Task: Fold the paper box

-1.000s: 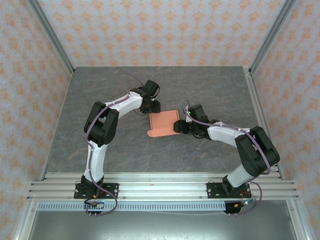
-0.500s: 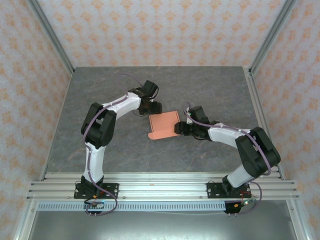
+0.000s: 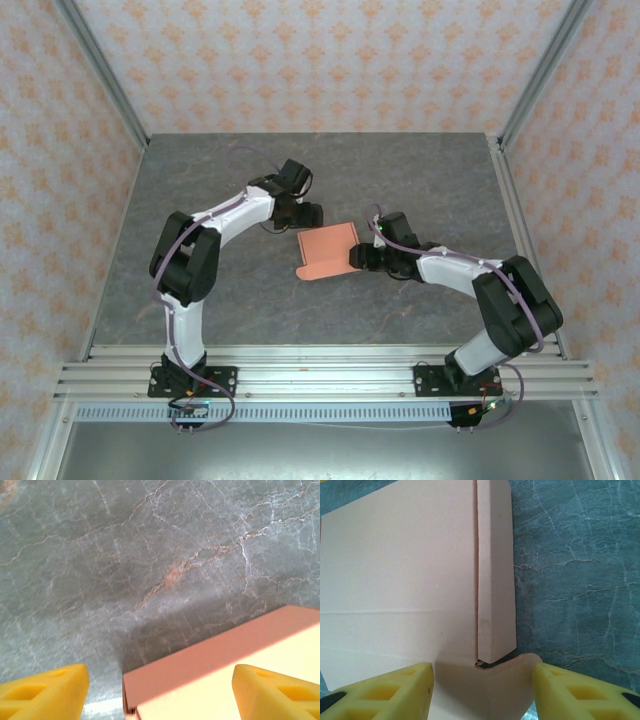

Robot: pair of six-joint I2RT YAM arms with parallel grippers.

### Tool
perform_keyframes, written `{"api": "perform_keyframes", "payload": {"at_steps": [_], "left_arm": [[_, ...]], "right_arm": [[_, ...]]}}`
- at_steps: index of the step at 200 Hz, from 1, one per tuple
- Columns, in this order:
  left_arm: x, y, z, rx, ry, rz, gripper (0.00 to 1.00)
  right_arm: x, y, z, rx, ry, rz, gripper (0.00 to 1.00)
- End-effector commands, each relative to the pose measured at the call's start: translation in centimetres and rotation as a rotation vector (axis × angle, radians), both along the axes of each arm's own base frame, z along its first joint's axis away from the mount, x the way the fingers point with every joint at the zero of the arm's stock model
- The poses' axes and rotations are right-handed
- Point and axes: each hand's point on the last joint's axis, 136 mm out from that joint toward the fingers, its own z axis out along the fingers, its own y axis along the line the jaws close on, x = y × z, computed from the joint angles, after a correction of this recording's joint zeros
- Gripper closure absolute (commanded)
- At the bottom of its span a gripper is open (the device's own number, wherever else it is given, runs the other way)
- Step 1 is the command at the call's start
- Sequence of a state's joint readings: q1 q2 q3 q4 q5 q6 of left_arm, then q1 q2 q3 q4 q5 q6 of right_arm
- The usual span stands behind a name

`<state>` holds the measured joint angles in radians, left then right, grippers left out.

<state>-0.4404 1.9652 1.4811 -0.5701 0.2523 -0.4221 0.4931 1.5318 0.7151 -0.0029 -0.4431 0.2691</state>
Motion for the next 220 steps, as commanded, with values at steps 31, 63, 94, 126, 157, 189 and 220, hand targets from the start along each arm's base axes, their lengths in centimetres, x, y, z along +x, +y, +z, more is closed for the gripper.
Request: {"api": "perform_keyframes", "payload": {"at_steps": [31,63,94,126,157,189,220], "left_arm": [[-1.1,0.0,-0.1,-0.034,0.018,0.012,0.31],[-1.6,-0.1,-2.5,-0.035,0.065,0.018,0.47],[-1.8,0.2,-3.4,-0.02,0.08,0.029,0.54],[-2.1,0.3,-4.4,-0.016,0.097,0.046,0.6],[-2.4,0.4,-4.9,-0.019,0.103,0.062,0.67],[-2.6,0.3,-5.0,-0.009,0.101,0.066,0.68],[-2.5,0.4,-4.9,-0.004,0.099,0.069,0.68]], "right_arm": [[-0.5,0.2,0.7,0.015,-0.013,0.022,0.48],[-0.8,0.7,0.5,0.012,-0.007,0.037,0.49],[-1.0,0.7,0.1,0.006,0.013,0.034,0.5],[-1.3,0.6,-0.7,-0.006,0.047,0.027,0.5],[-1.6,1.0,-0.8,-0.01,0.052,0.024,0.56],[-1.5,0.6,-1.0,-0.021,0.061,-0.005,0.58],[-1.6,0.6,-1.0,-0.017,0.072,-0.017,0.63]]}}
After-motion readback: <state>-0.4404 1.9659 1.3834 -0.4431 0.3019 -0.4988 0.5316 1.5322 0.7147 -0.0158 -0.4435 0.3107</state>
